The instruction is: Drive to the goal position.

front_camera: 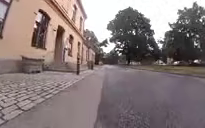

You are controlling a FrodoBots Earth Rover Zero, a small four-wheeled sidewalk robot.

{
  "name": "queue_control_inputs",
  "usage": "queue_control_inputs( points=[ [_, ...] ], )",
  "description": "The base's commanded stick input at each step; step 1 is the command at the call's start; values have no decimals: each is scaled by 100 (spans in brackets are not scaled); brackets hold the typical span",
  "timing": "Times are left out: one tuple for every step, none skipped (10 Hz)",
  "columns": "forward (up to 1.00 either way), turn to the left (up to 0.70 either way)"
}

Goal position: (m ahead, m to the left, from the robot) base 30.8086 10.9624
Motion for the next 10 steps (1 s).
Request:
queue_control_inputs(
  points=[
    [70, 0],
    [70, 0],
    [70, 0],
    [70, 0],
    [70, 0],
    [70, 0],
    [70, 0],
    [70, 0],
    [70, 0],
    [70, 0]
  ],
)
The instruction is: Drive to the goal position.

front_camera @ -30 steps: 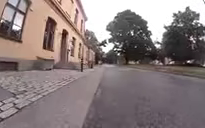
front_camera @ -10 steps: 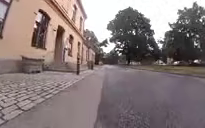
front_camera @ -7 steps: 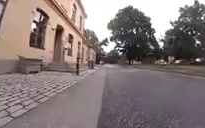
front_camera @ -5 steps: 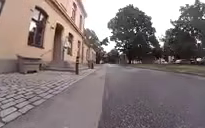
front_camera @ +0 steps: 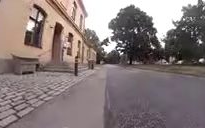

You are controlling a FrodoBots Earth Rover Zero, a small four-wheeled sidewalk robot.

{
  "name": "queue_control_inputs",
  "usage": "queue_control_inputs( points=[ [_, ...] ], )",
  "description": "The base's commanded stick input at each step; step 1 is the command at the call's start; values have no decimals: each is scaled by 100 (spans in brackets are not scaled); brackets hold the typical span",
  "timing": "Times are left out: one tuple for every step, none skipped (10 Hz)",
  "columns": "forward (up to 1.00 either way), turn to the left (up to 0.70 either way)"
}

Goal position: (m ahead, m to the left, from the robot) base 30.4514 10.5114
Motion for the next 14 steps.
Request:
queue_control_inputs(
  points=[
    [70, 0],
    [70, 0],
    [70, 0],
    [70, 0],
    [70, 0],
    [70, 0],
    [70, 0],
    [70, 0],
    [70, 0],
    [70, 0],
    [70, 0],
    [70, 0],
    [70, 0],
    [70, 0]
  ],
)
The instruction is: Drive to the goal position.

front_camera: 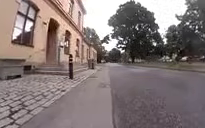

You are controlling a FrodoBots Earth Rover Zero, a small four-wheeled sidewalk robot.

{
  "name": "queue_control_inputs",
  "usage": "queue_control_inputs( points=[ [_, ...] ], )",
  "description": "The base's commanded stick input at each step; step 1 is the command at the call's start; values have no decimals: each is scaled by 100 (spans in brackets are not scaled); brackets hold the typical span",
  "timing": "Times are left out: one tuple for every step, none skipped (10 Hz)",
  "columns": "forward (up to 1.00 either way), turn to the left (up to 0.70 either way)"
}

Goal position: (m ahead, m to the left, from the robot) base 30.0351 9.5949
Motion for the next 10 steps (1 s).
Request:
queue_control_inputs(
  points=[
    [70, 0],
    [70, 0],
    [70, 0],
    [70, 0],
    [70, 0],
    [70, 0],
    [70, 0],
    [70, 0],
    [70, -3],
    [70, -19]
  ],
)
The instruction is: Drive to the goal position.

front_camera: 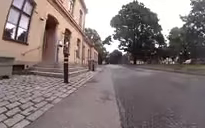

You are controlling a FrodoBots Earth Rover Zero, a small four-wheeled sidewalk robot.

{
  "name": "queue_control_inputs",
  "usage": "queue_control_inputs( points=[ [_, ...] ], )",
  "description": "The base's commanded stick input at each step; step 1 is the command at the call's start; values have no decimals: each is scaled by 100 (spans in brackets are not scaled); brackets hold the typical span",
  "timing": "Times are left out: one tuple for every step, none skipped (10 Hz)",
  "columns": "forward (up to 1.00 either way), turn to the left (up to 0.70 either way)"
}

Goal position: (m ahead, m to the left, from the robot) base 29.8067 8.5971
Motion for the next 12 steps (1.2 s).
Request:
queue_control_inputs(
  points=[
    [70, -28],
    [70, -28],
    [70, -28],
    [70, -28],
    [70, -28],
    [70, -22],
    [70, -2],
    [70, -2],
    [70, -7],
    [70, -21],
    [70, -23],
    [70, -13]
  ],
)
